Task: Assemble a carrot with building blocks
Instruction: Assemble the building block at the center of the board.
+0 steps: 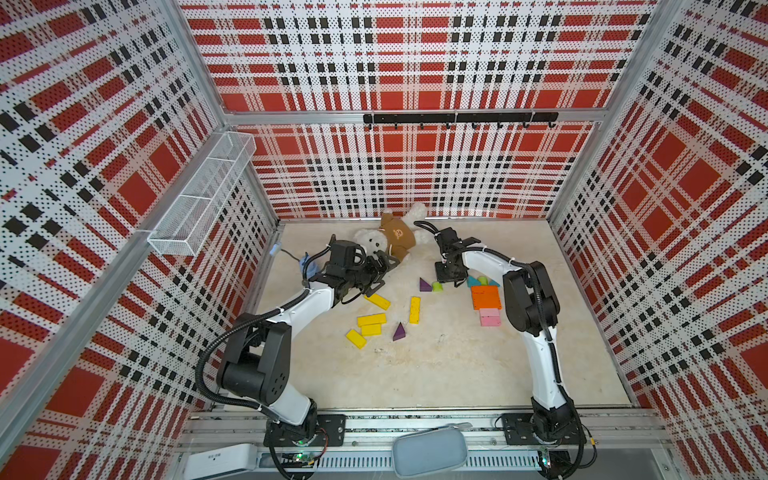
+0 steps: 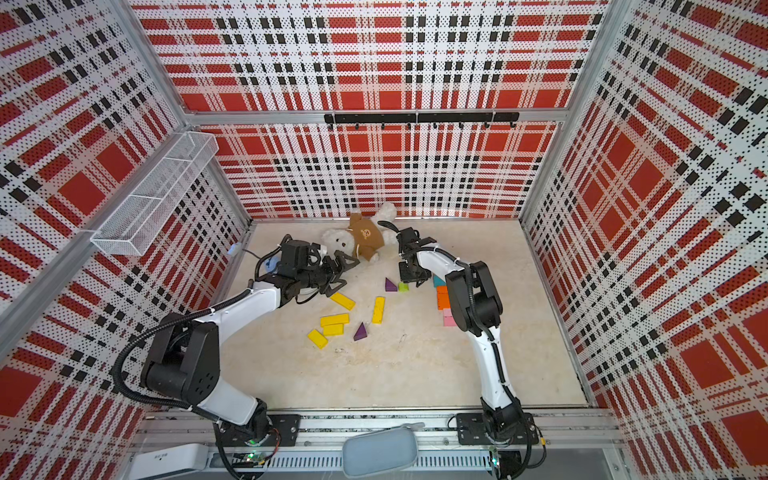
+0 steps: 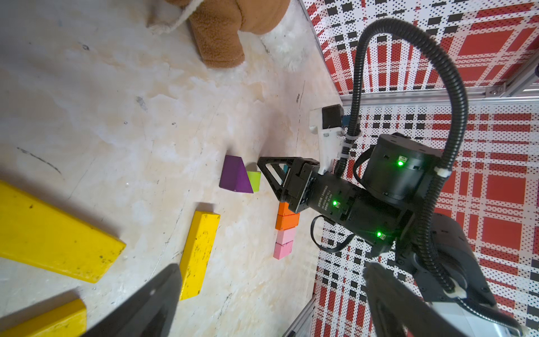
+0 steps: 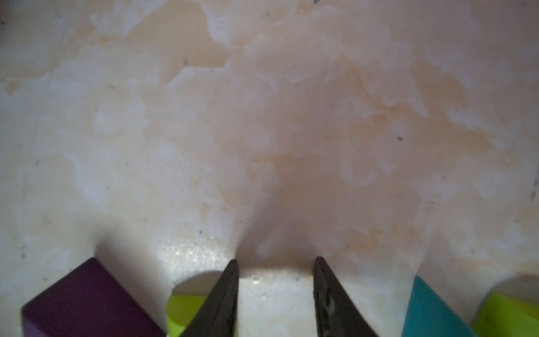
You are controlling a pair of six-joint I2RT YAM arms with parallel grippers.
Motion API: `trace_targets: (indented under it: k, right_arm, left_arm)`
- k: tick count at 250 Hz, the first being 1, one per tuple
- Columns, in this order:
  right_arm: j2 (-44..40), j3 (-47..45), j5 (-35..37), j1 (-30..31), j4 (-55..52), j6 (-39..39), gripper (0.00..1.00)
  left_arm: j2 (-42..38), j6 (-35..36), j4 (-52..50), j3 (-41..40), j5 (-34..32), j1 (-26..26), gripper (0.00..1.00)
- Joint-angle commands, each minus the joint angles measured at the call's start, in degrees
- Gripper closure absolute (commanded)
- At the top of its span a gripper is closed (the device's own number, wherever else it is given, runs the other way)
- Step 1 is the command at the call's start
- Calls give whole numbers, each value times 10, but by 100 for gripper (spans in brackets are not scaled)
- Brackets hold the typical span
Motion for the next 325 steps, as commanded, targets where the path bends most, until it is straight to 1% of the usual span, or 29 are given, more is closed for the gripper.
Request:
trace_targets:
  k: [1,53,184,235,325]
  right_arm:
    - [-13,-6,-1,-1,-8,2,59]
    - [-34,-27,19,-1,-14,8,59]
    - [-63,-84,-5,10,6,15,62]
    - [-64,-87,-15,14,10,16,62]
    - [-72,-95,-9,19,9,17,63]
  left_arm:
    - [6,4,10,16,2,-1,0]
    - [5,4,10,15,3,-1,0]
    - [5,4,10,15,3,-1,1]
    - [5,4,10,15,2,-1,1]
    - [4,5,10,15,4,-1,1]
